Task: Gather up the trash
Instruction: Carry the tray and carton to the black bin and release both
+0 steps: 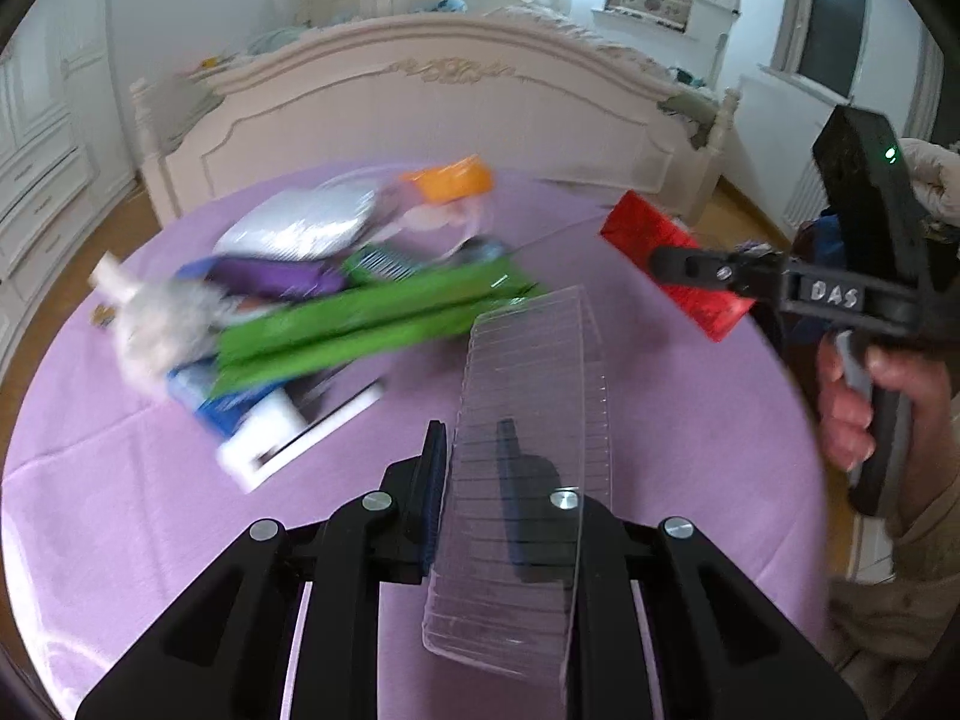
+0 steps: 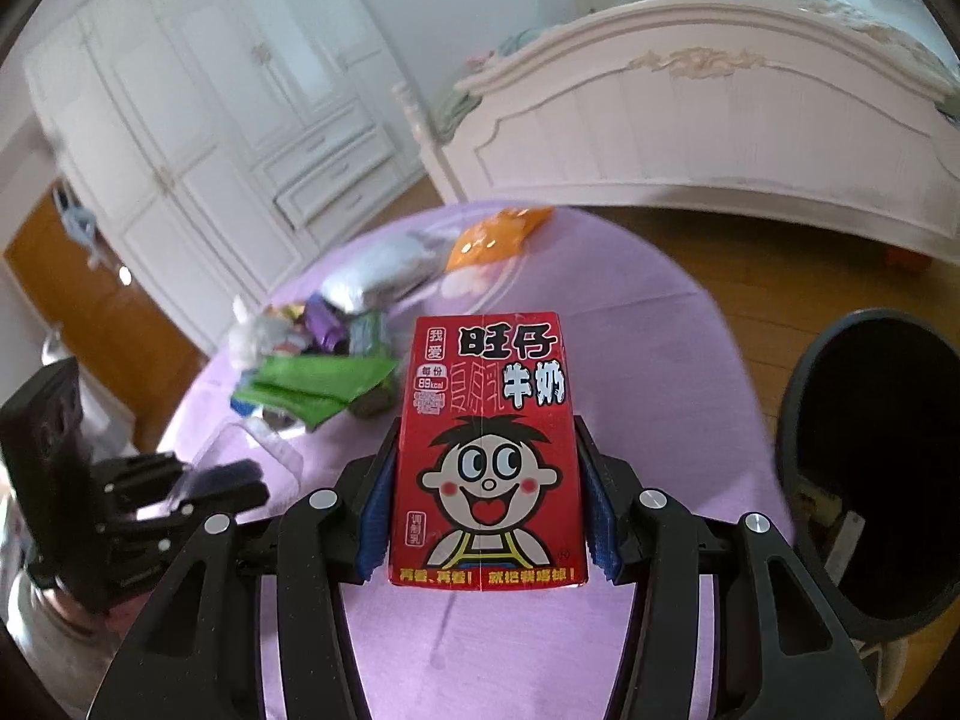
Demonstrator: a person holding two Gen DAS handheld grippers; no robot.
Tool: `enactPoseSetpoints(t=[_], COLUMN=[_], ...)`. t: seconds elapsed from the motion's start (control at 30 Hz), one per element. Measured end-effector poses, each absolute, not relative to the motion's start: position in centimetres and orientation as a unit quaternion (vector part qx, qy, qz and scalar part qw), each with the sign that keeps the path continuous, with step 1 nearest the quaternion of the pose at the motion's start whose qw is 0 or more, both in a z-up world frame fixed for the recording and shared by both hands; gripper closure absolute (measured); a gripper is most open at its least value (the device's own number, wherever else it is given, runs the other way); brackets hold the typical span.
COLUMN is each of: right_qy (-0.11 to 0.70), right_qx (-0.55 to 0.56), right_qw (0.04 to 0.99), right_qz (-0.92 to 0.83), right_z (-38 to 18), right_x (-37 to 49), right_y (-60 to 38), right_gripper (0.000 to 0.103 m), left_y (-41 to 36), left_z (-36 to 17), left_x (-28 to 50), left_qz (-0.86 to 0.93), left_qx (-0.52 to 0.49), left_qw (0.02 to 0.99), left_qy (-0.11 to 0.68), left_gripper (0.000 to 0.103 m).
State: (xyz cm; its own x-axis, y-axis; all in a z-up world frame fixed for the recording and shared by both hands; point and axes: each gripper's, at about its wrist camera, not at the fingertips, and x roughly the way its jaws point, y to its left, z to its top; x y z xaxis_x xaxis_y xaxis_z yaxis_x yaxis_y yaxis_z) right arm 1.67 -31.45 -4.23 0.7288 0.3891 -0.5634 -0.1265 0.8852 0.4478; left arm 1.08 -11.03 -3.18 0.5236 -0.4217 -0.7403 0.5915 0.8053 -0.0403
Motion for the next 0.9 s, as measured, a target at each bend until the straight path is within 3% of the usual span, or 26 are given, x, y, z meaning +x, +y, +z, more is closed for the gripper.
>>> enactPoseSetpoints(t=[0.47,0.9], right_qy=[0.293,0.291], right_qx=[0.284,0.362], right_qw=[0.912,0.885], right_qz=[0.044,-0.046], right_z=[-5.5,-11.2], right_x=[-1.1,-2.5], right_y=[-43.2,-51.9], right_gripper=[0.051,0.051], left_y=[-25.0,-35.5], left_z=[-1.9,-4.5], left_x=[3.2,5.7], left_qz=[-0.387,-0.423], left_qx=[0.095,0.102], left_qw=[0.836,0.797], left_qy=[0.378,0.418], left_gripper=[0.085,0.084])
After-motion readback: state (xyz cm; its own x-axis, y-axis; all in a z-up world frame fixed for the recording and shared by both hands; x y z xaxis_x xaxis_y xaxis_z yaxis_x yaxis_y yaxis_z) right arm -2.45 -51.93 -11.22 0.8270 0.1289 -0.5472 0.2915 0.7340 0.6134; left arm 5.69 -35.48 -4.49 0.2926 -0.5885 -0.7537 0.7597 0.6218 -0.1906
